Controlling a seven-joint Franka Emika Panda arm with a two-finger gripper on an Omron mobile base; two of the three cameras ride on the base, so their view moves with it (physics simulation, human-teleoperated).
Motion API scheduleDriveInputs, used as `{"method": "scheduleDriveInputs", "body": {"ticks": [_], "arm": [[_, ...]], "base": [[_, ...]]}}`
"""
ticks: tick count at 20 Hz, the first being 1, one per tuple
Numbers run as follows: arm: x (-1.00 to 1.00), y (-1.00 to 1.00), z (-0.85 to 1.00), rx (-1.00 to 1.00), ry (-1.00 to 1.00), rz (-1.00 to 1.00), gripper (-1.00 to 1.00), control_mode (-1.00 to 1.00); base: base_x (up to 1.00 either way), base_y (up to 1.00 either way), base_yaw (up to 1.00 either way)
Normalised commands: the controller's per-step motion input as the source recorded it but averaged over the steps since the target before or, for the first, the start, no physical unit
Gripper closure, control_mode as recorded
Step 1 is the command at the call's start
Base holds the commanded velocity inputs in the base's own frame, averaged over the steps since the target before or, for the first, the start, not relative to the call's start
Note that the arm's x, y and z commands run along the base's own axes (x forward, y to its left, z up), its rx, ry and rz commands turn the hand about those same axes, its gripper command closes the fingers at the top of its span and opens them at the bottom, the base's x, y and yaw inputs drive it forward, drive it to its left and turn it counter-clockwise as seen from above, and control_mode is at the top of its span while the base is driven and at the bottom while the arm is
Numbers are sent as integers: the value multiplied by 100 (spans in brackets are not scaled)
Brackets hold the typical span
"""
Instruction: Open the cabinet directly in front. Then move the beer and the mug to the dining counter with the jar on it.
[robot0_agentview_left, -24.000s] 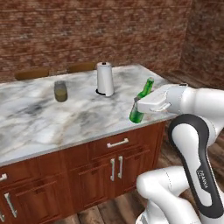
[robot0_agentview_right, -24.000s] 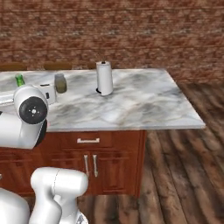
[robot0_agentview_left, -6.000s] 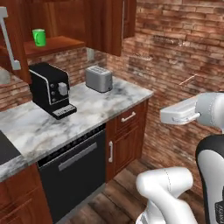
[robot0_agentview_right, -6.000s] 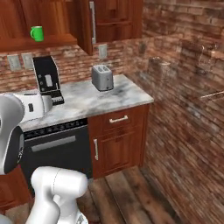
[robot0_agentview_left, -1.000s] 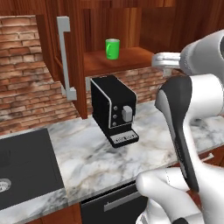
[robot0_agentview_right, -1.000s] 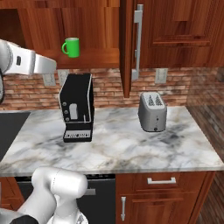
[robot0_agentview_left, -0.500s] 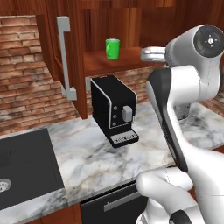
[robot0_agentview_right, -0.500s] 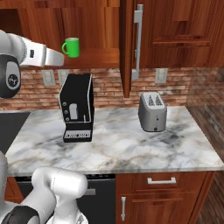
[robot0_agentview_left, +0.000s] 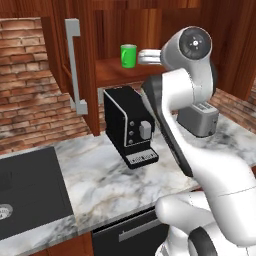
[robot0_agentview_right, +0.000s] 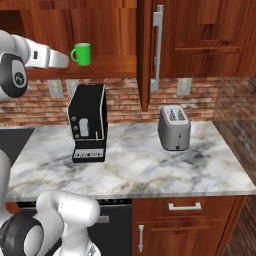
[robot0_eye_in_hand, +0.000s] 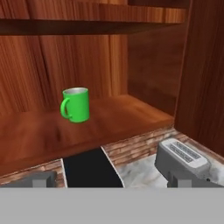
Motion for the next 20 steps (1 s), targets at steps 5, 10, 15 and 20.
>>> {"method": "scheduleDriveInputs", "body": {"ticks": [5, 10, 15, 20], "arm": [[58, 37, 0, 0, 1, -1, -100, -100], [46, 12, 0, 0, 1, 0, -100, -100], [46, 0, 0, 0, 2, 0, -100, -100], [44, 0, -5, 0, 4, 0, -100, -100]], "base": [[0, 0, 0], [0, 0, 0], [0, 0, 0], [0, 0, 0]]}}
